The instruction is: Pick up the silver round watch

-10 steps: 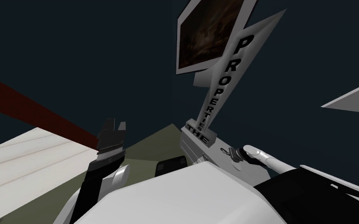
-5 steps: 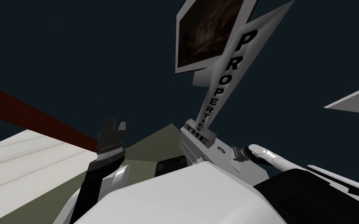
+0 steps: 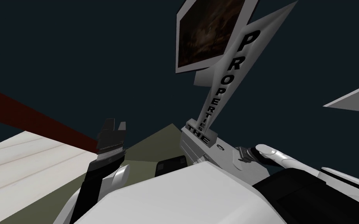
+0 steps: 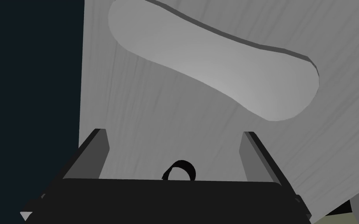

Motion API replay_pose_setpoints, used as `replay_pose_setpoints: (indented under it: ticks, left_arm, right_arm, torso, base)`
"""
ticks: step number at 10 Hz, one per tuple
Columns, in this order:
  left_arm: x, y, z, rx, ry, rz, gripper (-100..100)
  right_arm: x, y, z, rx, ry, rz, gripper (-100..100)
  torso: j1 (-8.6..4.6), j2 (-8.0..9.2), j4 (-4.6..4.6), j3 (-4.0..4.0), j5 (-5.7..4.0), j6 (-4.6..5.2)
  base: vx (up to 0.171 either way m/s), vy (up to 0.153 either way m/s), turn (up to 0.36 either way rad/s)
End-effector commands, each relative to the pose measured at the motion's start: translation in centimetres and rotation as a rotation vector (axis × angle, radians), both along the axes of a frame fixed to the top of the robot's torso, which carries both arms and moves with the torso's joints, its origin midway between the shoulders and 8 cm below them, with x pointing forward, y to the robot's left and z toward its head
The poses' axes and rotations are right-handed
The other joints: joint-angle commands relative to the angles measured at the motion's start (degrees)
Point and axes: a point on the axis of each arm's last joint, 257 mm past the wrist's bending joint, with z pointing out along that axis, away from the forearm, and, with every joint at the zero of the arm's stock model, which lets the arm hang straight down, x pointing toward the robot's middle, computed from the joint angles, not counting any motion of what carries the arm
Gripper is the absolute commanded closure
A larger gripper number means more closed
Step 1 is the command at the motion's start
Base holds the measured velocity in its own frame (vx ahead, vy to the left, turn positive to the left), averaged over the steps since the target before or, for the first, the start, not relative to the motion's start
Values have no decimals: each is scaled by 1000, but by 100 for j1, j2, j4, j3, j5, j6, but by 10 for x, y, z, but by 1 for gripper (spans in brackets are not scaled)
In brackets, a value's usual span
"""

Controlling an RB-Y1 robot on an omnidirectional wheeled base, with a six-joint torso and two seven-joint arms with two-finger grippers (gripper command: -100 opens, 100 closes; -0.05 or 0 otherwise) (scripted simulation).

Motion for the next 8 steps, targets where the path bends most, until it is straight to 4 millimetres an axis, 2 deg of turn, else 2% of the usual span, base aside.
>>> replay_pose_setpoints:
  ticks: [1,6,8]
  left_arm:
    - [0,0,0,0,0,0,0]
    - [0,0,0,0,0,0,0]
    - [0,0,0,0,0,0,0]
  right_arm:
    - [-4,-9,10,-13,-2,-9,-100]
    - [-16,-32,36,-45,-30,-53,-100]
    - [-3,-34,31,-43,-109,-122,-100]
  torso:
    - [0,0,0,0,0,0]
    - [12,2,0,1,2,0]
    - [17,7,1,4,2,-1]
  base:
    - [12,64,-14]
    - [-2,86,-14]
    - [-29,96,-9]
